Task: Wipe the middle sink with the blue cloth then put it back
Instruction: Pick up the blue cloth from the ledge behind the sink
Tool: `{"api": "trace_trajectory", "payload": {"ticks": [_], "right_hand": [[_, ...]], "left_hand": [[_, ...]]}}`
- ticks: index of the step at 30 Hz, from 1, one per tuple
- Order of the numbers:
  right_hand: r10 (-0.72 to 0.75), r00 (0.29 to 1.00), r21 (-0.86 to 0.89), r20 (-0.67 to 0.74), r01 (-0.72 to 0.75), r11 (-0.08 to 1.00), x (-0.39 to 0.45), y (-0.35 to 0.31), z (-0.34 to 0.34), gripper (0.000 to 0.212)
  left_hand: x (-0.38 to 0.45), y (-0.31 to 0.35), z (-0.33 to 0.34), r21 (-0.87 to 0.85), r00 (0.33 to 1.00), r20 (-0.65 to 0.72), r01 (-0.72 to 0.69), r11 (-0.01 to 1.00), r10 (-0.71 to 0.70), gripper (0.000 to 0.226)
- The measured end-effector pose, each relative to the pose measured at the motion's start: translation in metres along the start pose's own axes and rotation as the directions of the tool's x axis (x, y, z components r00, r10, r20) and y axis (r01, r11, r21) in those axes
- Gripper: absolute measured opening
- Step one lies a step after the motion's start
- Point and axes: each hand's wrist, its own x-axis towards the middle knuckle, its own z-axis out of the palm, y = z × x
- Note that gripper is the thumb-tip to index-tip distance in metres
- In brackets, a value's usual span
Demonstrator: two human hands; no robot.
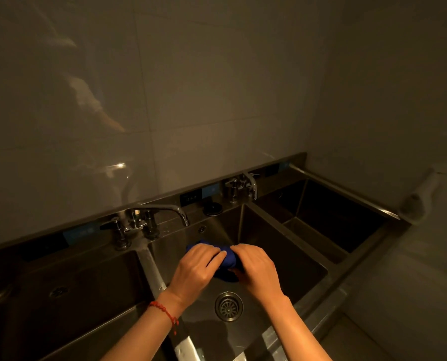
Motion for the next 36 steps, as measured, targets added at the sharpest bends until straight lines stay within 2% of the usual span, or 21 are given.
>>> {"api": "trace_trajectory", "payload": {"ticks": [6, 11, 20, 23, 30, 36], "right_hand": [[-0.052, 0.996, -0.129, -0.077, 0.042, 0.991, 0.007, 0.000, 0.016, 0.034], [-0.084, 0.990, -0.219, -0.113, 0.058, 0.974, 0.009, 0.004, 0.033, 0.018], [0.009, 0.994, -0.236, -0.113, -0.036, 0.971, -0.009, 0.015, 0.054, 0.015], [0.032, 0.995, -0.221, -0.098, -0.054, 0.974, -0.015, 0.022, 0.057, 0.022], [0.146, 0.980, -0.134, 0.133, -0.128, 0.983, -0.040, 0.041, 0.060, 0.049], [0.331, 0.917, -0.171, 0.222, -0.297, 0.939, -0.072, 0.055, 0.065, 0.046]], "left_hand": [[-0.005, -0.011, 0.019, -0.045, 0.991, 0.102, 0.092, 0.995, -0.087, 0.055], [-0.009, -0.010, 0.037, -0.037, 0.952, 0.260, 0.175, 0.984, -0.160, 0.079], [-0.009, -0.001, 0.075, -0.086, 0.958, 0.229, 0.196, 0.977, -0.172, 0.066], [-0.009, -0.002, 0.088, -0.103, 0.965, 0.212, 0.178, 0.979, -0.154, 0.061], [-0.015, 0.003, 0.120, -0.120, 0.953, 0.265, 0.185, 0.975, -0.148, 0.061], [-0.026, 0.002, 0.145, -0.123, 0.921, 0.347, 0.233, 0.965, -0.178, 0.063]]}}
